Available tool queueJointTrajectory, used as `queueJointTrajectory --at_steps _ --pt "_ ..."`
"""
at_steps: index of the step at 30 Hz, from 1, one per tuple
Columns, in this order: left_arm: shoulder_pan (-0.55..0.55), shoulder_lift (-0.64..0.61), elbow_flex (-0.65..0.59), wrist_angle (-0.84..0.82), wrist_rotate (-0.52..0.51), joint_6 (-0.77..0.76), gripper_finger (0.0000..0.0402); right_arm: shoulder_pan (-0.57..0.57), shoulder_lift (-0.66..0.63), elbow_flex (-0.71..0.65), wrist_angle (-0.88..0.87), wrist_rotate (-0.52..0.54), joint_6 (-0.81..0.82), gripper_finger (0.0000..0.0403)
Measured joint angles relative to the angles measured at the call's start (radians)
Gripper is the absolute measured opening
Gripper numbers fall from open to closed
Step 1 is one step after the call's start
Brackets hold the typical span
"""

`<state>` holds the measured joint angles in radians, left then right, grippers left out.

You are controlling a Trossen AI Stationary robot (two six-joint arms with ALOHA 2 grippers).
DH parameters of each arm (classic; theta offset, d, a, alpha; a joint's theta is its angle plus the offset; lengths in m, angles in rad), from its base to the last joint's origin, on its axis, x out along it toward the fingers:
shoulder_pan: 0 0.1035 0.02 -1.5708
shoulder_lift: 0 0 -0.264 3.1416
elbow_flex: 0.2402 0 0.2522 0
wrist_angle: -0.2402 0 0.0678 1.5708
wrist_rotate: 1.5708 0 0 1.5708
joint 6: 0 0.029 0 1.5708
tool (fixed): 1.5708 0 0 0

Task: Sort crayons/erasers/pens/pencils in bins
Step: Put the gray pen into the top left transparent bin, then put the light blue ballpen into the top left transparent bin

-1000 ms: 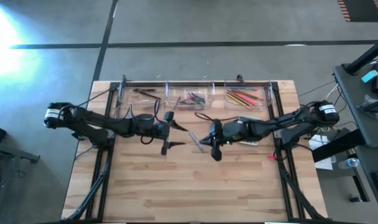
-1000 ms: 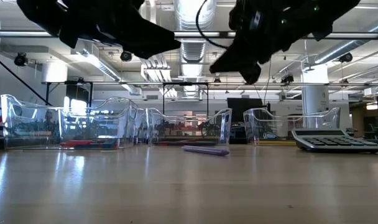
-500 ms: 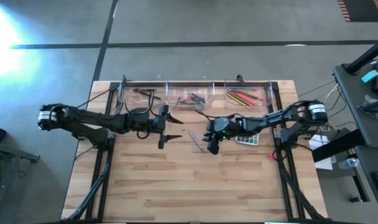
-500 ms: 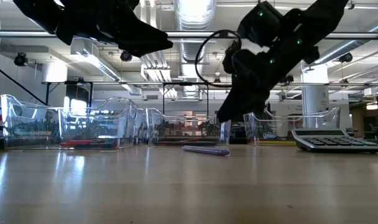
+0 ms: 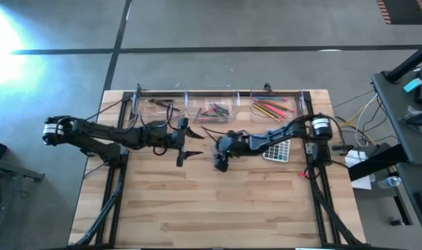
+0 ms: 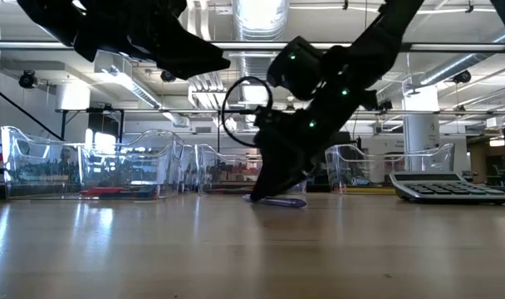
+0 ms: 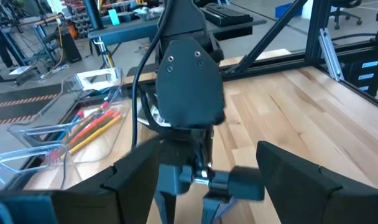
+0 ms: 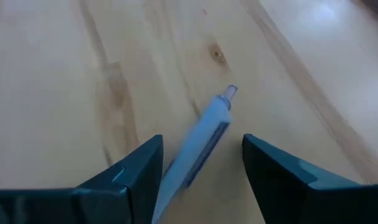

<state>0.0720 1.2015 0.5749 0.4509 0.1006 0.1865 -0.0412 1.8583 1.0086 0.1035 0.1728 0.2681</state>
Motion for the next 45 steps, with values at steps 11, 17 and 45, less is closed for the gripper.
queueJointTrajectory --at_steps 11,17,45 --pt "0.000 -0.001 -0.004 -0.024 0.000 0.000 0.0252 0.002 0.133 0.205 -0.296 0.031 0.024 0.0143" --pt "0.000 -0.005 -0.005 -0.025 0.000 0.000 0.0252 0.006 0.123 0.203 -0.298 0.007 0.018 0.0039" --pt "0.000 0.051 0.002 -0.038 0.000 0.001 0.0252 0.037 -0.442 -0.203 0.051 -0.051 0.011 0.0007"
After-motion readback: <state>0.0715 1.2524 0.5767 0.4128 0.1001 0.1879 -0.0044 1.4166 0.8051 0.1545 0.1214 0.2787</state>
